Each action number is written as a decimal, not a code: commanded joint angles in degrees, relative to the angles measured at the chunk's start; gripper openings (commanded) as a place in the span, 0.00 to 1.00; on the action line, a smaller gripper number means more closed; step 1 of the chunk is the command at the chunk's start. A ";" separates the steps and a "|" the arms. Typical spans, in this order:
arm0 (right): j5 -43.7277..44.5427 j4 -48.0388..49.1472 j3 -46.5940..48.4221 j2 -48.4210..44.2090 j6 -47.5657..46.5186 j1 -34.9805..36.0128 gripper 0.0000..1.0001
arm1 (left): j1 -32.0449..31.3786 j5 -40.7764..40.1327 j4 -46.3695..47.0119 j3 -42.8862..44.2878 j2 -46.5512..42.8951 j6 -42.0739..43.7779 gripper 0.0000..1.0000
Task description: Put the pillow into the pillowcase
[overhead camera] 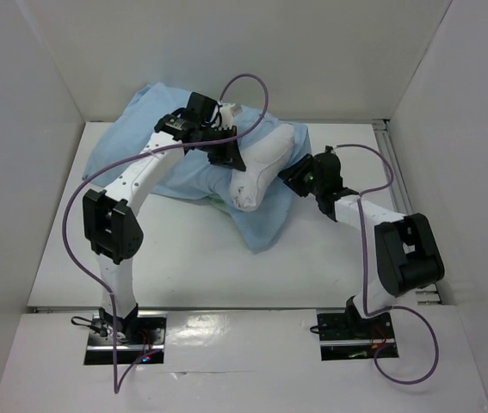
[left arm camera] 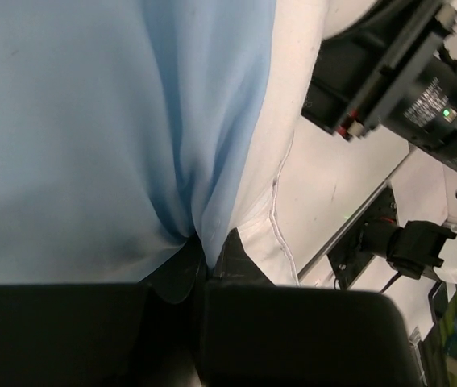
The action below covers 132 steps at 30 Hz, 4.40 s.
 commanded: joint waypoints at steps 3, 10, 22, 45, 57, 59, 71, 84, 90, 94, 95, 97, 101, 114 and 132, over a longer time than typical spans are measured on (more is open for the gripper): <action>4.54 5.90 6.45 5.74 1.84 0.47 0.48 | 1.00 5.69 4.15 3.97 -3.63 -0.86 0.00; 6.30 4.42 12.87 13.74 2.89 1.52 0.52 | 2.14 7.37 4.15 5.03 -4.16 -1.38 0.00; 14.47 -5.69 15.44 11.66 -1.23 5.30 0.00 | 2.14 7.64 9.94 0.37 -4.69 -4.72 0.00; -24.71 -22.84 9.44 -15.52 -31.82 10.57 0.00 | 4.26 -4.93 32.63 -10.98 1.55 -25.74 0.00; -46.95 -13.61 29.74 -11.31 -27.87 12.59 0.00 | 3.20 -11.62 31.92 -13.17 6.73 -25.73 0.00; -49.93 -12.47 32.20 -10.78 -27.16 13.30 0.00 | 3.20 -12.14 31.92 -12.56 7.53 -25.73 0.00; -39.89 -13.84 35.20 -13.05 -26.17 9.45 0.00 | 1.09 -13.74 29.02 -7.28 12.98 -23.44 0.00; 10.96 -48.15 30.28 -9.62 -28.22 6.00 0.68 | 0.47 6.83 10.22 7.13 2.79 -7.73 1.00; 10.08 -51.74 29.75 -11.56 -28.75 6.00 0.59 | 1.18 6.84 7.31 8.54 -3.01 -5.60 0.54; 11.49 -57.98 31.77 -10.42 -29.36 10.82 0.65 | 7.40 3.35 6.69 1.02 -9.24 -7.70 0.00; 11.49 -59.65 31.77 -10.42 -29.36 12.06 0.67 | 11.42 1.85 6.69 -1.54 -11.00 -8.41 0.00; 10.62 -59.66 29.67 -10.42 -28.31 15.04 0.73 | 16.18 -0.88 7.40 -7.16 -16.26 -10.08 0.03; 11.31 -56.69 22.48 -7.45 -21.21 24.78 0.79 | 30.41 -0.38 11.69 -23.75 -23.30 -14.99 0.71; 22.90 -44.11 19.38 14.09 -18.02 29.73 0.67 | 37.47 -1.68 13.46 -34.17 -28.51 -15.72 0.80; 36.64 -53.87 9.98 -18.42 -22.49 -1.00 0.00 | 43.18 -3.97 10.91 -31.80 -27.89 -14.66 0.76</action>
